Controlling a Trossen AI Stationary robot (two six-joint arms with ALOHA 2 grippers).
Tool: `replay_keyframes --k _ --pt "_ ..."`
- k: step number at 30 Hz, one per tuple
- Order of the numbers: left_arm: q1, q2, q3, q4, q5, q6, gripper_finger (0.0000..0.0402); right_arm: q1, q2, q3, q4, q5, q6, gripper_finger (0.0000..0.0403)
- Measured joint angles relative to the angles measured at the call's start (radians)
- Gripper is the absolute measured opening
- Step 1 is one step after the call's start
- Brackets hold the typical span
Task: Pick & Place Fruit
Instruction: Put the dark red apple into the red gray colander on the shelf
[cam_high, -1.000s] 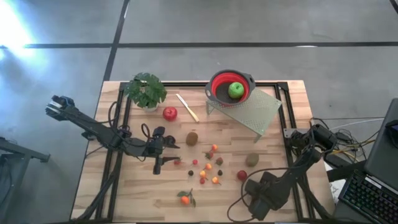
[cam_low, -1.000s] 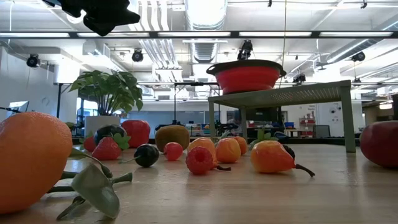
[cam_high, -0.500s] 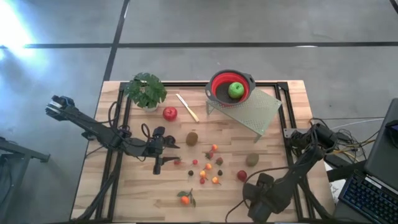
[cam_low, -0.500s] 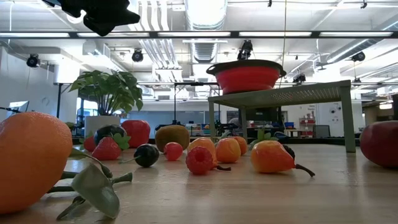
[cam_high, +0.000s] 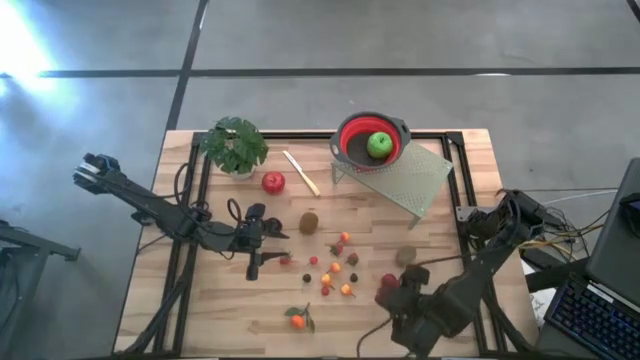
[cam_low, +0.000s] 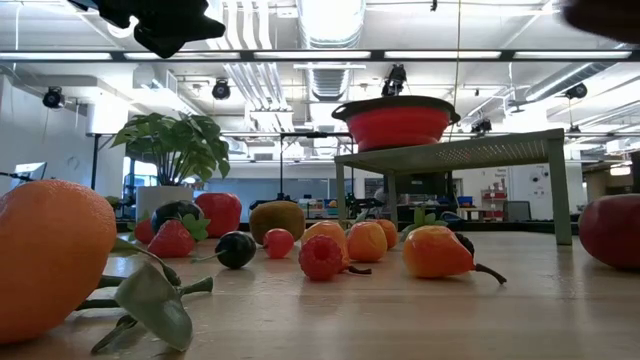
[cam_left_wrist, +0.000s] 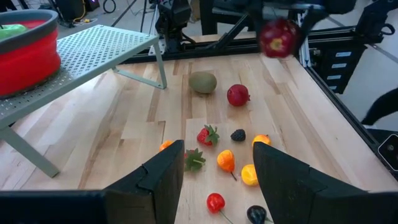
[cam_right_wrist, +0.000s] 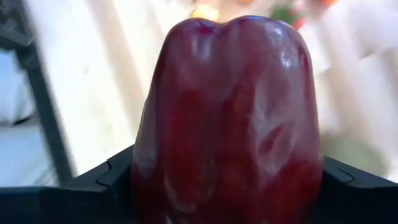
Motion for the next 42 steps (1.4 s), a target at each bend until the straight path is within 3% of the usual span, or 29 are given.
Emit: replay_keyframes --k 8,13,19,25,36,42 --pt "0.0 0.0 0.0 0.0 0.0 0.0 0.0197 -0.127 -0.073 0.011 -0.029 0.053 -0.178 0.0283" --pt "0.0 0.0 0.0 0.0 0.0 0.0 0.0197 -0.181 -0.117 0.01 -0.03 0.052 -0.201 0.0275" --pt "0.0 0.0 0.0 0.0 0.0 0.0 0.0197 -0.178 -0.127 0.009 -0.029 0.051 -0.208 0.0293" --pt "0.0 0.0 0.0 0.0 0.0 0.0 0.0197 -0.18 -0.132 0.008 -0.029 0.053 -0.232 0.028" --pt "0.0 0.0 0.0 0.0 0.0 0.0 0.0197 -0.179 -0.18 0.008 -0.028 0.125 -0.254 0.0293" --pt "0.0 0.0 0.0 0.0 0.0 0.0 0.0197 -0.179 -0.213 0.008 -0.03 0.183 -0.273 0.0277"
